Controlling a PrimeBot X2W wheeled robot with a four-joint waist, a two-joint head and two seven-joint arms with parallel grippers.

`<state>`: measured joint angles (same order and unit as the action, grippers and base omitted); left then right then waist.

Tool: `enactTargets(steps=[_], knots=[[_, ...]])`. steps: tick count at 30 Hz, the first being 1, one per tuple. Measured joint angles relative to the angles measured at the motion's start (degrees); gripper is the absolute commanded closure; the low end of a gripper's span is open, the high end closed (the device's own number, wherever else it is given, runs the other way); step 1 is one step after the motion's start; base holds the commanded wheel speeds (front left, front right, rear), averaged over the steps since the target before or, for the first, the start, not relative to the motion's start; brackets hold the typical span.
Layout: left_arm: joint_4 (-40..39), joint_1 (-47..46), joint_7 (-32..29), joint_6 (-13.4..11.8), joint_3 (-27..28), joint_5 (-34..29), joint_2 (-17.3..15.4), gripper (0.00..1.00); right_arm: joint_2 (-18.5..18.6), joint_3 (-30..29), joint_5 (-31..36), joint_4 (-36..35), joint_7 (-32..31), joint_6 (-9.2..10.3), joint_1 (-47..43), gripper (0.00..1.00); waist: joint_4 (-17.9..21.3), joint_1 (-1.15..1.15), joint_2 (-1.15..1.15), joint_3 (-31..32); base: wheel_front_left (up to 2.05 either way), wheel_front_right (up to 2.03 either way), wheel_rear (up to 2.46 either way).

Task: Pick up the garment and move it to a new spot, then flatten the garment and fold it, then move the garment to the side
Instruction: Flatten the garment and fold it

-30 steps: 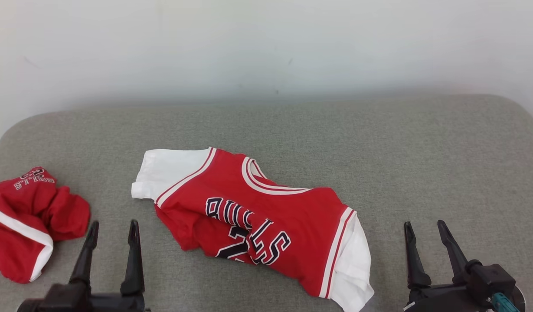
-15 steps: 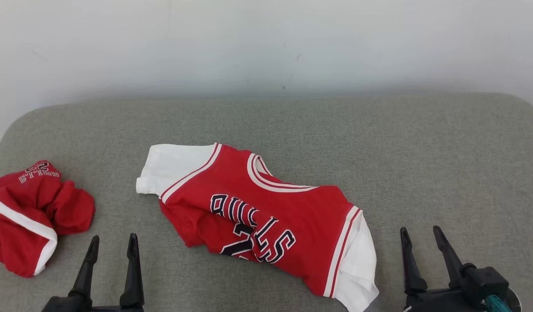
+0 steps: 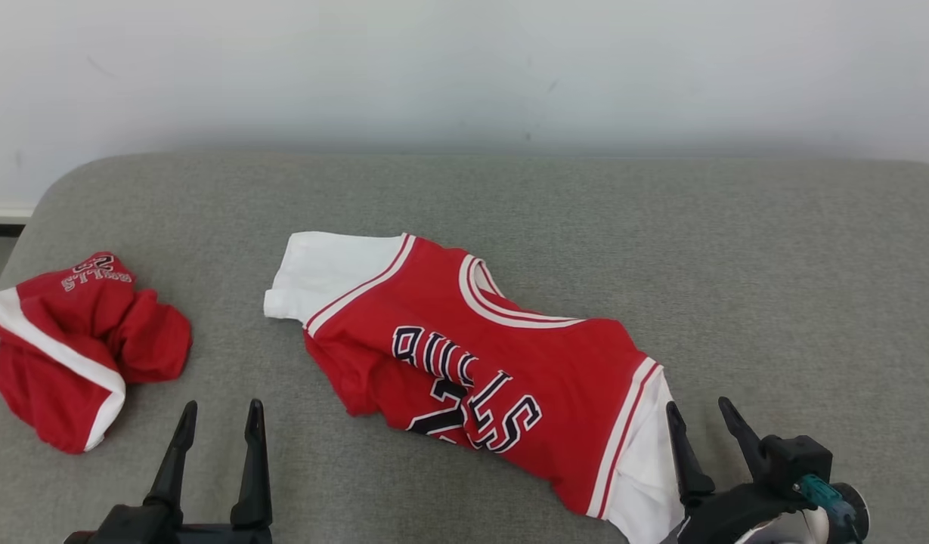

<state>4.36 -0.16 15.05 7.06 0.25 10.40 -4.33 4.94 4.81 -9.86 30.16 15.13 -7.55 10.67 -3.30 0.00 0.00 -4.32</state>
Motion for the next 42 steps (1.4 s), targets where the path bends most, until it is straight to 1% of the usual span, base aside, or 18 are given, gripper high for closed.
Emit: enactTargets(steps=[7, 8, 9, 10, 14, 20, 31, 37, 39, 40, 42], knots=[[0.5, -0.3, 0.0, 0.1, -0.4, 0.0, 0.5, 0.0, 0.3, 1.6, -2.4, 10.8, 0.0, 0.0, 4.0, 0.0, -2.6, 0.0, 0.0, -0.9, 0.0, 0.0, 0.0], [0.5, -0.3, 0.0, 0.1, -0.5, 0.0, 0.5, 0.0, 0.2, 2.0, -3.1, 12.1, 0.0, 0.0, 4.5, 0.02, -2.9, 0.0, 0.0, -1.0, 0.0, 0.0, 0.0], [0.5, -0.3, 0.0, 0.1, -0.5, -0.1, 0.5, 0.0, 0.2, 2.7, -3.6, 13.3, 0.0, 0.0, 4.9, 0.7, -3.1, 0.0, 0.0, -1.0, 0.0, 0.0, 0.0], [0.8, -0.3, 0.0, 0.1, -0.2, -0.2, 0.6, 0.0, 0.0, 3.8, -4.8, 14.9, 0.0, 0.0, 5.6, 1.0, -3.4, 0.0, 0.0, -1.1, 0.0, 0.0, 0.0], [1.3, -0.5, 0.0, 0.3, 0.2, -0.1, 0.6, 0.0, 0.6, 4.9, -7.0, 16.1, 0.0, 0.0, 8.0, 1.0, -3.1, 0.0, 0.0, -1.2, 0.0, 0.0, 0.0], [1.5, -1.1, 0.0, 0.4, 0.0, -0.1, 0.7, 0.0, 5.7, 2.6, -8.8, 14.5, 0.0, 0.0, 11.8, 1.0, -2.0, 0.0, 0.0, -1.2, 0.0, 0.0, 0.0], [2.1, -1.4, 0.0, 0.4, -1.3, 0.3, 0.6, 0.0, 17.8, -3.1, -9.9, 12.7, 0.0, 0.0, 17.9, 1.0, -0.3, 0.0, 0.0, -1.3, 0.0, 0.0, 0.0], [2.4, -1.5, 0.0, 0.4, -1.7, 0.7, 0.6, 0.0, 24.5, -8.6, -10.2, 12.6, 0.0, 0.0, 18.8, 1.0, -0.1, 0.0, 0.0, -1.1, 0.0, 0.0, 0.0], [2.6, -1.4, 0.0, 0.4, -1.7, 0.7, 0.6, 0.0, 25.6, -9.9, -9.9, 11.6, 0.0, 0.0, 19.1, 1.0, 0.0, 0.0, 0.0, -0.8, 0.0, 0.0, 0.0], [2.6, -1.4, 0.0, 0.4, -1.7, 0.7, 0.6, 0.0, 25.6, -9.9, -9.9, 11.6, 0.0, 0.0, 19.1, 1.0, 0.0, 0.0, 0.0, -0.8, 0.0, 0.0, 0.0], [2.8, -1.3, 0.0, 0.4, -1.4, 0.8, 0.5, 0.0, 25.7, -9.7, -8.4, 8.9, -0.6, 0.0, 20.3, 1.0, 0.4, 0.0, 0.0, -0.2, 0.0, 0.0, 0.0]])
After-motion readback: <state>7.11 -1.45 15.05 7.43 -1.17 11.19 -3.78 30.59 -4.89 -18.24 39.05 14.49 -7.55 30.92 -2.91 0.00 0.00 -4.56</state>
